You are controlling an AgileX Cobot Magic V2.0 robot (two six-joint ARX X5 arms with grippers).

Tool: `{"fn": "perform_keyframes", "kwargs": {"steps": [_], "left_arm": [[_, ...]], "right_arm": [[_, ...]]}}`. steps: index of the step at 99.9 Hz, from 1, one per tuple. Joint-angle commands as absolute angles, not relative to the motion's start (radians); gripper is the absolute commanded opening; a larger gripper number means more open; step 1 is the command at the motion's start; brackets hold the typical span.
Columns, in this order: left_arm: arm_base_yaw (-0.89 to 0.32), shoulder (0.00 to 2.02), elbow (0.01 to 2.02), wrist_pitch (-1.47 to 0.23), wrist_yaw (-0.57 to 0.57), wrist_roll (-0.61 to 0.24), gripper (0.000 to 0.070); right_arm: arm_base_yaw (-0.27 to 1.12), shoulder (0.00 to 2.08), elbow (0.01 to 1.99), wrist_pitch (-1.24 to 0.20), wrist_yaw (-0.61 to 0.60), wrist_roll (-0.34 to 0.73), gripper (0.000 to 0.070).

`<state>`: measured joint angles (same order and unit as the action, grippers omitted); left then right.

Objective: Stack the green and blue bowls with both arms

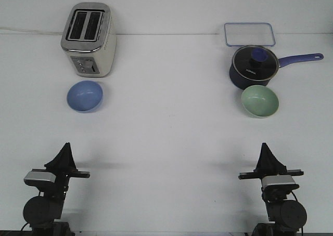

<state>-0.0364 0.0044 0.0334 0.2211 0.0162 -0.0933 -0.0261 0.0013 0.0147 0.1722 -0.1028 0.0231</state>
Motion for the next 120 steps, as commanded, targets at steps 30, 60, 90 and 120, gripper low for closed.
{"fn": "perform_keyframes", "kwargs": {"steps": [30,60,90,120], "left_arm": [[-0.035,0.003,0.014,0.233,0.015,-0.096,0.001],[-0.035,0.003,0.014,0.233,0.015,-0.096,0.001],[-0.035,0.003,0.014,0.233,0.015,-0.096,0.001],[-0.035,0.003,0.014,0.233,0.015,-0.096,0.001]], "right_arm": [[-0.024,0.001,0.013,0.186,-0.104,0.03,0.0],[-0.024,0.001,0.03,0.176,-0.104,0.03,0.0],[-0.024,0.016,0.182,-0.021,-0.103,0.03,0.0],[-0.024,0.173,0.433,-0.299,-0.104,0.03,0.0]]}}
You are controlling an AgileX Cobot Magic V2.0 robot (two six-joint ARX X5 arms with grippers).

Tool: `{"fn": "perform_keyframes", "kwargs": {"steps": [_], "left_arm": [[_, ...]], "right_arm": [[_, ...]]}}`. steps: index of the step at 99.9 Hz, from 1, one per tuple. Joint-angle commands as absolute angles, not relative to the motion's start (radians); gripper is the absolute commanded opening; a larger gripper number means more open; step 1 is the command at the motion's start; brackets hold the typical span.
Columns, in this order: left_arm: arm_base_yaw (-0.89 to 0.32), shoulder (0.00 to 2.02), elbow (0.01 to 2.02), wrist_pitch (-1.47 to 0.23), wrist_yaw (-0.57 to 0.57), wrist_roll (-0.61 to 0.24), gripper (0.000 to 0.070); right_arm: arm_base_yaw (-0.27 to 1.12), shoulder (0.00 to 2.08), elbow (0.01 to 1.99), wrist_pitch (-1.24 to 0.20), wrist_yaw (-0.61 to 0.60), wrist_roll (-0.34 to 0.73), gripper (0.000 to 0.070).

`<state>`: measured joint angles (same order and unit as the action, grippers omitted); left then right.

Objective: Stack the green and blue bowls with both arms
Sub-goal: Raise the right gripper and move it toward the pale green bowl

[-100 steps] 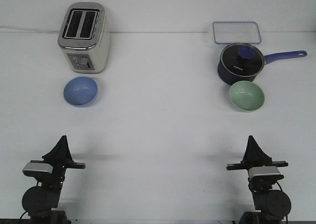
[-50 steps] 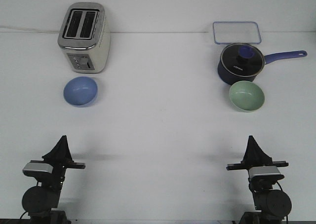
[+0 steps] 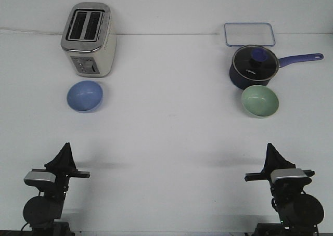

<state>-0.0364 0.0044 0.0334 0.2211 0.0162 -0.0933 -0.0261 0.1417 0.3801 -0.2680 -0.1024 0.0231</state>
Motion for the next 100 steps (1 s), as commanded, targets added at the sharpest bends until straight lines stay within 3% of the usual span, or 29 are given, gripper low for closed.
{"fn": "perform_keyframes", "kwargs": {"steps": [1,54,100], "left_arm": [[-0.035,0.003,0.014,0.233,0.015,-0.096,0.001],[-0.035,0.003,0.014,0.233,0.015,-0.096,0.001],[-0.035,0.003,0.014,0.233,0.015,-0.096,0.001]], "right_arm": [[-0.024,0.181,0.443,-0.309,-0.104,0.03,0.0],[-0.024,0.634,0.895,-0.709,-0.104,0.03,0.0],[-0.024,0.746,0.93,-0.764,-0.104,0.033,0.0]]}}
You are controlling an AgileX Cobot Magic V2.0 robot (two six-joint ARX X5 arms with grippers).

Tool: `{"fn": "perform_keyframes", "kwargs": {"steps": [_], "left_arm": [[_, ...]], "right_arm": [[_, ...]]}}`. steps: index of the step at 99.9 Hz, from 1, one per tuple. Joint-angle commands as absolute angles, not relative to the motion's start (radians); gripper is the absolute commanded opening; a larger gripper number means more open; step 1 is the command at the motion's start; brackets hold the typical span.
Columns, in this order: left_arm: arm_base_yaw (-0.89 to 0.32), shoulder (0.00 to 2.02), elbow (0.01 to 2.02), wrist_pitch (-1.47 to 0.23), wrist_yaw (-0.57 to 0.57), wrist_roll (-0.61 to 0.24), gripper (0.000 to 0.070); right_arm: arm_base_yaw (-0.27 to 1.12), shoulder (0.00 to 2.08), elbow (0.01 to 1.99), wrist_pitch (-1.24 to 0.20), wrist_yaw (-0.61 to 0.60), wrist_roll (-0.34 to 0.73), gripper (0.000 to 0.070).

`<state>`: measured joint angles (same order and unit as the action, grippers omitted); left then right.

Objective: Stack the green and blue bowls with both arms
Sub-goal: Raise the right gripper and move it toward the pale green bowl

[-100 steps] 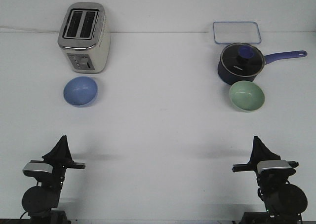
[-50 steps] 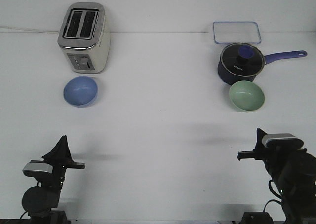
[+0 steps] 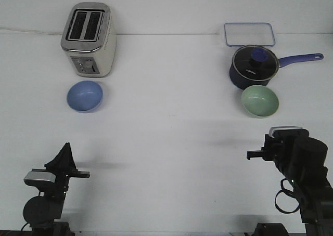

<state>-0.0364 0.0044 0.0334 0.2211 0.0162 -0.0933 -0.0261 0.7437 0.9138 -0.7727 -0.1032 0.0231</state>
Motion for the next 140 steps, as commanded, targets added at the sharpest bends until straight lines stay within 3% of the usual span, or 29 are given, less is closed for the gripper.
{"fn": "perform_keyframes", "kwargs": {"steps": [1,37,44,57,63,93,140], "left_arm": [[-0.035,0.003,0.014,0.233,0.015,-0.096,0.001],[-0.035,0.003,0.014,0.233,0.015,-0.096,0.001],[-0.035,0.003,0.014,0.233,0.015,-0.096,0.001],[-0.035,0.003,0.014,0.233,0.015,-0.096,0.001],[-0.035,0.003,0.014,0.233,0.015,-0.095,0.001],[-0.035,0.003,0.014,0.233,0.015,-0.096,0.001],[-0.035,0.003,0.014,0.233,0.015,-0.096,0.001]], "right_arm": [[-0.024,0.746,0.93,-0.764,-0.105,0.033,0.0],[-0.024,0.746,0.93,-0.772,-0.104,0.034,0.0022],[-0.024,0.746,0.93,-0.773,-0.104,0.036,0.0138],[-0.024,0.746,0.93,-0.774,-0.105,0.038,0.0458],[-0.024,0.746,0.93,-0.778,-0.104,0.038,0.0525],[-0.036,0.796,0.963,-0.782,-0.104,0.059,0.0527],[-0.179,1.222,1.252,-0.781,-0.162,-0.014,0.0527]]}}
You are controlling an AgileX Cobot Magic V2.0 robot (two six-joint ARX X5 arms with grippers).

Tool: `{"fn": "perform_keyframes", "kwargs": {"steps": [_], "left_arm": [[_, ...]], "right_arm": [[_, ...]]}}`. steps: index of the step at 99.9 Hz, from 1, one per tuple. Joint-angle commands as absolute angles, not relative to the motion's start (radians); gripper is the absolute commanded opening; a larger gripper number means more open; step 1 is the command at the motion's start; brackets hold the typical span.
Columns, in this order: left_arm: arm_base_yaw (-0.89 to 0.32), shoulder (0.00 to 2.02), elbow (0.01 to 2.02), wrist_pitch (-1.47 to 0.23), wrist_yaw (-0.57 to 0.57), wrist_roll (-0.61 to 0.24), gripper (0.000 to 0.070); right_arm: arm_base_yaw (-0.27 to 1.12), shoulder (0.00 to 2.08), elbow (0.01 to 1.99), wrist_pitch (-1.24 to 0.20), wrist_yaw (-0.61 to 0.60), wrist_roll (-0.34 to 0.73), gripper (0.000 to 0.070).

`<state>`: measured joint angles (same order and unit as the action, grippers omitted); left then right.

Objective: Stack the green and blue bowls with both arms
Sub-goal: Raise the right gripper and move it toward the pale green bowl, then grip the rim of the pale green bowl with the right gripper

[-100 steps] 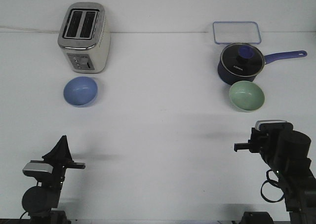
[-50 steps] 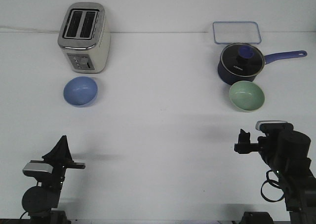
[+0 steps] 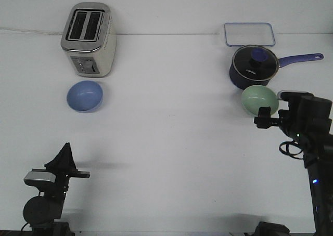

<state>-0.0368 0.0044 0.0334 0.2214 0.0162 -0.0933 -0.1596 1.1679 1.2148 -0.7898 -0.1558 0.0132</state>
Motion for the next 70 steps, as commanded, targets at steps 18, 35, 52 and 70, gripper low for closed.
{"fn": "perform_keyframes", "kwargs": {"steps": [18,35,52,70], "left_arm": [[-0.035,0.003,0.014,0.233,0.015,-0.096,0.001],[-0.035,0.003,0.014,0.233,0.015,-0.096,0.001],[-0.035,0.003,0.014,0.233,0.015,-0.096,0.001],[-0.035,0.003,0.014,0.233,0.015,-0.096,0.001]], "right_arm": [[-0.239,1.374,1.301,-0.705,-0.159,-0.058,0.0527],[-0.284,1.496,1.303,-0.619,-0.159,-0.081,0.0527],[-0.302,1.59,1.303,-0.558,-0.161,-0.08,0.0527],[-0.302,1.668,1.303,-0.517,-0.169,-0.079,0.0527]]}}
